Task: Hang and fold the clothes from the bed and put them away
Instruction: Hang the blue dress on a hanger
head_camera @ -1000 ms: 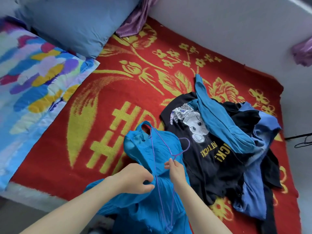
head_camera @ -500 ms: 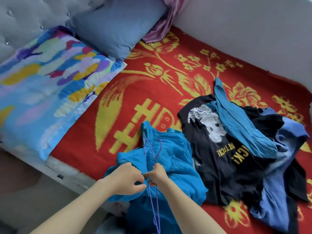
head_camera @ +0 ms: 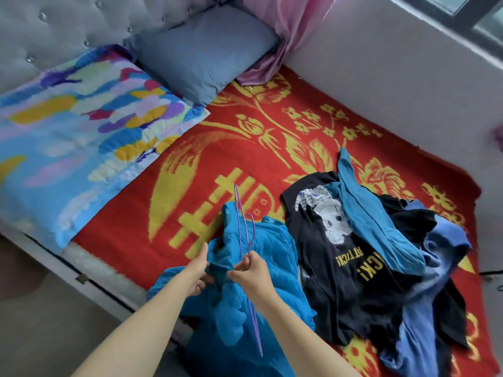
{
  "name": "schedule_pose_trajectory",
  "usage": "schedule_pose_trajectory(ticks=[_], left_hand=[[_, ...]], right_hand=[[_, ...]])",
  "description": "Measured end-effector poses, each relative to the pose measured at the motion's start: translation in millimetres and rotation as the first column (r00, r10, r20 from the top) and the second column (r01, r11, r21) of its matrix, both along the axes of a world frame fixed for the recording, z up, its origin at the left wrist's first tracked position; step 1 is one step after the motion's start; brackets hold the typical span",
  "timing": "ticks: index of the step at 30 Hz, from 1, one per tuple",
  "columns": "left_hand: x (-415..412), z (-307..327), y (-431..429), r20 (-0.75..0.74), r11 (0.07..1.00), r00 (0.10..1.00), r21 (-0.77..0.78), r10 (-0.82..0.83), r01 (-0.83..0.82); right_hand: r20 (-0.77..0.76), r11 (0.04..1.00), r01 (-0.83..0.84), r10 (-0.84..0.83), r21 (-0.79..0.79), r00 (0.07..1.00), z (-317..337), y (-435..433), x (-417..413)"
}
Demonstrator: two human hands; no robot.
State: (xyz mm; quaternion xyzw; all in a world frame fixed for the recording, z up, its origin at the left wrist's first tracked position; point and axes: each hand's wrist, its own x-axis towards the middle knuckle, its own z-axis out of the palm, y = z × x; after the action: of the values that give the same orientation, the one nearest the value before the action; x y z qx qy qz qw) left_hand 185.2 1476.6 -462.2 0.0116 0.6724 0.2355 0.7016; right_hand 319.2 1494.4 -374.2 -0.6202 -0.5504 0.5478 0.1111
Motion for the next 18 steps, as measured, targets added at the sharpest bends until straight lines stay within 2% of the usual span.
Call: schedule_pose_trajectory(ticks=[2, 4, 7, 9, 12, 14, 16, 18], left_hand=[[14.3, -6.6, 11.7, 0.112, 0.993, 0.987, -0.037, 0.114, -0.11], [21.7, -8.7, 20.5, 0.209, 0.952, 0.929, -0.082, 0.304, -0.293], [21.9, -1.6, 34.9, 0.274, 0.787, 0.744, -0.097, 0.61, -0.609], [13.1, 9.3, 46.6, 0.341, 0.68, 0.631, -0.03, 0.696, -0.733], [-10.8, 35.9, 64.7, 0.498, 0.594, 0.558, 0.1, 0.665, -0.798], [-27.0, 64.2, 73.7, 0.604, 0.552, 0.545, 0.199, 0.582, -0.81], [-36.2, 87.4, 80.7, 0.629, 0.552, 0.582, 0.276, 0.516, -0.787], [-40.2, 104.0, 85.3, 0.586, 0.599, 0.667, 0.349, 0.46, -0.72]], right_hand=[[0.024, 0.999, -0.023, 0.022, 0.039, 0.999, 9.3, 2.2, 7.4], [0.045, 0.997, -0.046, 0.043, 0.063, 0.998, 15.5, 6.0, 14.4], [0.069, 0.996, -0.055, 0.05, 0.075, 0.996, 23.4, 12.2, 24.0], [0.087, 0.994, -0.074, 0.067, 0.083, 0.994, 26.6, 14.5, 30.7], [0.082, 0.993, -0.08, 0.073, 0.085, 0.994, 28.4, 16.2, 39.8], [0.037, 0.995, -0.046, 0.043, 0.084, 0.998, 31.8, 18.7, 45.0], [0.004, 0.996, -0.006, 0.006, 0.087, 1.0, 38.2, 23.5, 50.7], [-0.037, 0.996, 0.04, -0.038, 0.077, 0.999, 46.5, 30.2, 57.8]])
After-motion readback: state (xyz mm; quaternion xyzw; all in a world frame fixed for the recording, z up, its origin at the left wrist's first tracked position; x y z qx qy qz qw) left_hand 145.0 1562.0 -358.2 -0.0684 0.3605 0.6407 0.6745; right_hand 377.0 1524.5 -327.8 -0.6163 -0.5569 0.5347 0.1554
